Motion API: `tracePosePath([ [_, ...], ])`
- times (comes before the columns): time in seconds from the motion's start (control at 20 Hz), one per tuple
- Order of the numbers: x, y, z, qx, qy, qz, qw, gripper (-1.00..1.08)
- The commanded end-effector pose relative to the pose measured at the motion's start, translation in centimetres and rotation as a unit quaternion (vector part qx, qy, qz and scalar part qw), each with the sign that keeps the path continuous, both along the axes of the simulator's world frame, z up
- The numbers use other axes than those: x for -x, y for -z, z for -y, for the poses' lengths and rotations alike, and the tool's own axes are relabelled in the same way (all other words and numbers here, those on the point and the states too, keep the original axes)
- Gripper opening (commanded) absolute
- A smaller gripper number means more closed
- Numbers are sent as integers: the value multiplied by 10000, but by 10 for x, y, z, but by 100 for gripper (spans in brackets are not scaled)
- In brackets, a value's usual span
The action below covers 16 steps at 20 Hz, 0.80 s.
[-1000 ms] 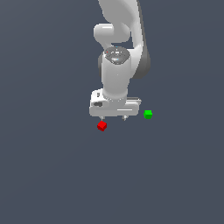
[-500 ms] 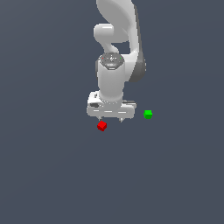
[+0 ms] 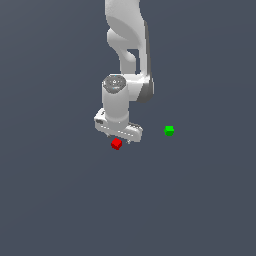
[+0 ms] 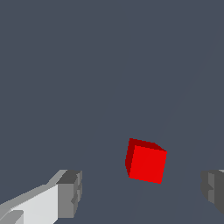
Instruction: Stack the red cube on top of the green cube.
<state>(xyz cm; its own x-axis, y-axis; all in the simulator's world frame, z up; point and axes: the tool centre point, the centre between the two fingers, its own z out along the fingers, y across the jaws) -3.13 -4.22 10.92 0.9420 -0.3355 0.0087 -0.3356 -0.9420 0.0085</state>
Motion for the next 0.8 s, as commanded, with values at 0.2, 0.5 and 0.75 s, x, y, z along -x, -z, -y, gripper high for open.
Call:
tracePosePath([
  [0.2,18,29,14,-35,723,-16,9974,100],
  [0.5,25,39,18,-52,975,-22,9952,100],
  [0.75,25,39,18,-53,960,-26,9954,100],
])
